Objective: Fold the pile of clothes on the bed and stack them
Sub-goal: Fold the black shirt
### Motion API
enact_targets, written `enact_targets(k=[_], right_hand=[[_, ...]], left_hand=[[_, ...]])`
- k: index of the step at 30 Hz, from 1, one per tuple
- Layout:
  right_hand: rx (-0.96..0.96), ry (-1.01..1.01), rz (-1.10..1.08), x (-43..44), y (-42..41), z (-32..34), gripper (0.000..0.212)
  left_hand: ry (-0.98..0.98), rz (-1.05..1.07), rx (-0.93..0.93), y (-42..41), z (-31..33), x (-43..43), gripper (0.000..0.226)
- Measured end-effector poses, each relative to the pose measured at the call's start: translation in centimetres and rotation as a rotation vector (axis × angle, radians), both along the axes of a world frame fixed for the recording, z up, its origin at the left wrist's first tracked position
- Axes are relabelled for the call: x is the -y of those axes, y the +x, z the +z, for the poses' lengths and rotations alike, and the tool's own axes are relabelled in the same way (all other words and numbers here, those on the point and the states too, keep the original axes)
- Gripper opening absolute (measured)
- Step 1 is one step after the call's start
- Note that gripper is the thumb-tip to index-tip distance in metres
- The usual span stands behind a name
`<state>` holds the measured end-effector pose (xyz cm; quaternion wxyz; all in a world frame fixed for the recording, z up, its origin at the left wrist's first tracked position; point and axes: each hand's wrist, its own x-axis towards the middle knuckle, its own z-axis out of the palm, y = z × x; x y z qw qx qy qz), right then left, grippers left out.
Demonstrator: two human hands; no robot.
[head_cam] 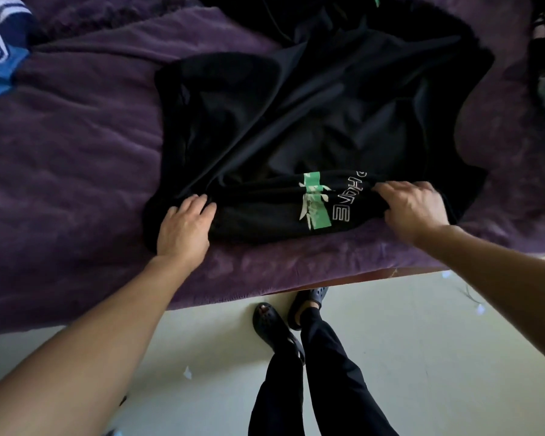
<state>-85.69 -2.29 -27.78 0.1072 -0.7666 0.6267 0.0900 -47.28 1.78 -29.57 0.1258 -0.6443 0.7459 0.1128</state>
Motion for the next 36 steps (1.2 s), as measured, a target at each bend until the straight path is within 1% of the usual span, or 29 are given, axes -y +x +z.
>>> enact_targets(k=[2,3,4,6,7,9,11,13,15,18,20,21,23,25,27,29,31,32,34,36], right_hand=[[0.054,-0.005,-0.034,-0.1,-0.8,1.8,0.049],[0.055,0.038,-0.038,-0.3,-1.2,2.8,0.047],[0.019,0.113,-0.029,-0.7,-1.4,3.9,0.046],[-0.127,0.340,0.024,-2.0,-1.8,5.6,0.042],[-0.170,0.442,0.045,-2.8,-2.0,6.1,0.040],[-0.139,0.557,0.020,-3.9,-2.3,7.0,0.038],[-0.084,0.617,-0.045,-3.6,-2.4,7.9,0.037],[-0.034,0.685,-0.115,-2.0,-2.6,8.4,0.032],[0.025,0.722,-0.188,0.7,-3.0,9.0,0.026],[0.129,0.645,-0.304,6.1,-3.9,10.0,0.018],[0.208,0.571,-0.359,10.3,-4.4,10.4,0.014],[0.253,0.552,-0.383,12.4,-4.5,10.6,0.011],[0.317,0.540,-0.411,16.5,-4.4,10.3,0.009],[0.307,0.508,-0.392,20.5,-4.3,9.1,0.021],[0.239,0.424,-0.366,23.7,-4.4,7.1,0.031],[0.134,0.303,-0.361,25.7,-4.8,5.0,0.033],[-0.005,0.172,-0.339,26.6,-5.1,3.4,0.033],[-0.023,0.095,-0.315,27.0,-5.0,2.8,0.033],[0.086,-0.087,-0.243,28.4,-4.3,2.2,0.034],[0.236,-0.208,-0.201,31.3,-3.0,2.0,0.040]], left_hand=[[0.040,0.041,-0.112,0.5,1.6,0.1,0.061],[0.091,0.051,-0.145,0.6,2.7,-0.2,0.058],[0.161,0.049,-0.154,0.6,3.8,-0.7,0.057],[0.355,0.045,-0.143,0.5,5.7,-2.1,0.052],[0.454,0.050,-0.158,0.5,6.6,-2.7,0.050],[0.608,0.089,-0.236,0.4,8.0,-3.3,0.043],[0.687,0.145,-0.328,0.6,9.4,-2.7,0.033],[0.673,0.198,-0.408,1.0,10.5,-1.0,0.027],[0.583,0.301,-0.528,1.6,11.3,1.3,0.023],[0.342,0.498,-0.738,2.4,11.8,5.6,0.022],[0.269,0.607,-0.823,2.6,11.4,8.9,0.021],[0.248,0.644,-0.824,2.6,10.9,10.7,0.020],[0.208,0.682,-0.769,2.5,9.7,14.3,0.016],[0.159,0.693,-0.669,2.4,8.3,17.6,0.011],[0.100,0.704,-0.557,2.1,6.6,20.6,0.006],[0.041,0.732,-0.400,1.2,5.0,22.6,0.005],[-0.016,0.707,-0.176,0.0,3.6,23.7,0.015],[-0.032,0.659,-0.078,-0.5,3.0,24.0,0.023],[-0.030,0.579,0.016,-1.3,2.1,24.4,0.036],[-0.007,0.557,0.041,-1.6,1.7,25.2,0.045]])
